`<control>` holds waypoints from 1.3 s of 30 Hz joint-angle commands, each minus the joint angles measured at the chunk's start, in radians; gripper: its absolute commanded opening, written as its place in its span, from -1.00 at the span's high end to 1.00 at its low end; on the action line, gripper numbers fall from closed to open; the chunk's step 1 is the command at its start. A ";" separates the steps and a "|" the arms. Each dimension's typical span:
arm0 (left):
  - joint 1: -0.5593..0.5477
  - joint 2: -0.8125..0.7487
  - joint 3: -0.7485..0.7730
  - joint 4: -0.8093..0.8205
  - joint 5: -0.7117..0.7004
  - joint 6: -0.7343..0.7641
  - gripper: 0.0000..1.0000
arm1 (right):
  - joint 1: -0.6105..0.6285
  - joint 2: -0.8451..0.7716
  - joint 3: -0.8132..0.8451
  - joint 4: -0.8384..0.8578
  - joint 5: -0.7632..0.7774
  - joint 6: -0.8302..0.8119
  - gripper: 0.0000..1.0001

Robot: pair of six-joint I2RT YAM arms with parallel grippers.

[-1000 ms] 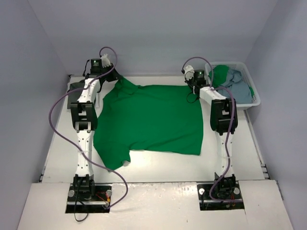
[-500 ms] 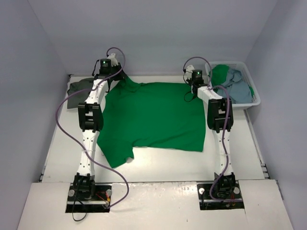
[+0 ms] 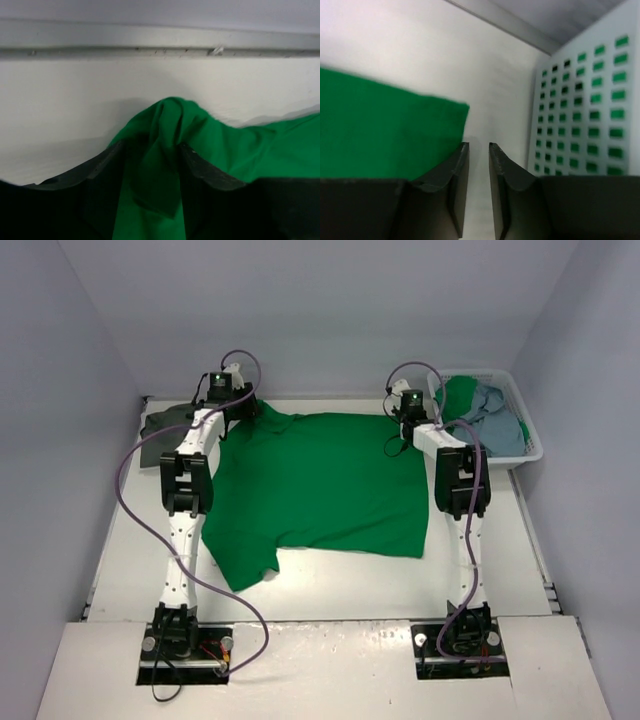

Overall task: Fold and stack the t-shirts
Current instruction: Flatten out the tshirt

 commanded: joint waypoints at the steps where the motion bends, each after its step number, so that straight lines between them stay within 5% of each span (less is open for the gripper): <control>1: 0.007 -0.204 -0.041 0.030 -0.037 0.052 0.13 | 0.004 -0.182 -0.048 0.028 0.048 0.033 0.59; 11: 0.016 -0.425 -0.152 0.022 -0.054 0.127 0.03 | 0.007 -0.445 -0.234 -0.004 0.023 0.061 0.58; 15: 0.022 -0.555 -0.261 -0.007 -0.043 0.158 0.03 | 0.010 -0.565 -0.319 -0.100 -0.149 0.070 0.63; 20: 0.029 -0.733 -0.524 -0.041 0.055 0.222 0.05 | 0.026 -0.640 -0.363 -0.398 -0.389 0.037 0.95; 25: 0.026 -0.930 -0.840 -0.087 0.152 0.326 0.36 | 0.036 -0.696 -0.506 -0.554 -0.536 -0.052 1.00; 30: 0.027 -0.990 -1.009 -0.214 0.247 0.446 0.88 | 0.058 -0.720 -0.637 -0.633 -0.618 -0.129 1.00; 39: 0.013 -1.002 -1.132 -0.324 0.289 0.534 1.00 | 0.078 -0.765 -0.725 -0.659 -0.662 -0.151 1.00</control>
